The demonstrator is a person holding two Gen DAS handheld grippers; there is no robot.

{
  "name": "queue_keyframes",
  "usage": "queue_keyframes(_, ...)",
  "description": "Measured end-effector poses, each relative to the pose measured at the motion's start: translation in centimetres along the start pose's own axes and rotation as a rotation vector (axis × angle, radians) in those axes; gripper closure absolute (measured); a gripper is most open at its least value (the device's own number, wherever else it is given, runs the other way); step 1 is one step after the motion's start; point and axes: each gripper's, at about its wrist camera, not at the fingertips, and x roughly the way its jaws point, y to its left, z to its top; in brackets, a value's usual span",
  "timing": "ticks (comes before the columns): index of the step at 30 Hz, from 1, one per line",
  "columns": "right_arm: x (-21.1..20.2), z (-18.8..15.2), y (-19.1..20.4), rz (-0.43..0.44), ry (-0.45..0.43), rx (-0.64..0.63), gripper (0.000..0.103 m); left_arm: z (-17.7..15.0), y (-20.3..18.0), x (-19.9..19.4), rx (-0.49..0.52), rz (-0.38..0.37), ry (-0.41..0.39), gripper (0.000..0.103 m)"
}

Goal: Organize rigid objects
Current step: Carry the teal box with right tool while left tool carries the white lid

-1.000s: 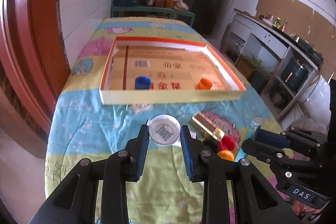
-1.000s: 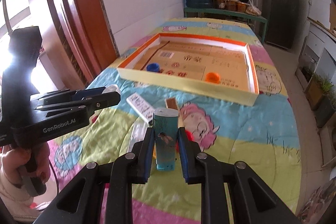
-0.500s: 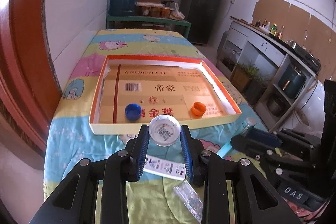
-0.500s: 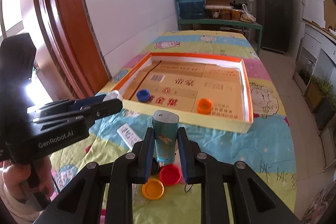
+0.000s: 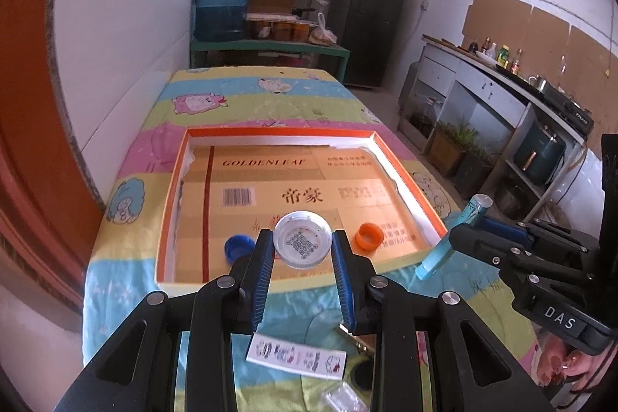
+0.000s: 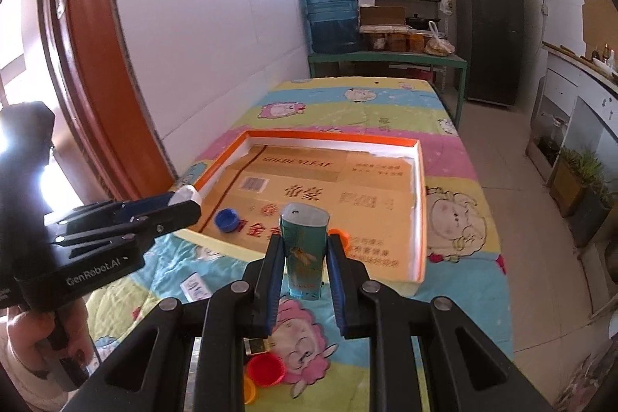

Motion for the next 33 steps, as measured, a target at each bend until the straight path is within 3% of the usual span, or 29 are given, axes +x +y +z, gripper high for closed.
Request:
queue_keyframes(11, 1.2, 1.5, -3.1, -0.034, 0.002, 0.023, 0.08, 1.6, -1.3, 2.8, 0.013, -0.002, 0.019, 0.072)
queue_keyframes(33, 6.0, 3.1, -5.6, 0.002, 0.089, 0.016, 0.08, 4.3, -1.5, 9.1, 0.009, 0.061, 0.088, 0.072)
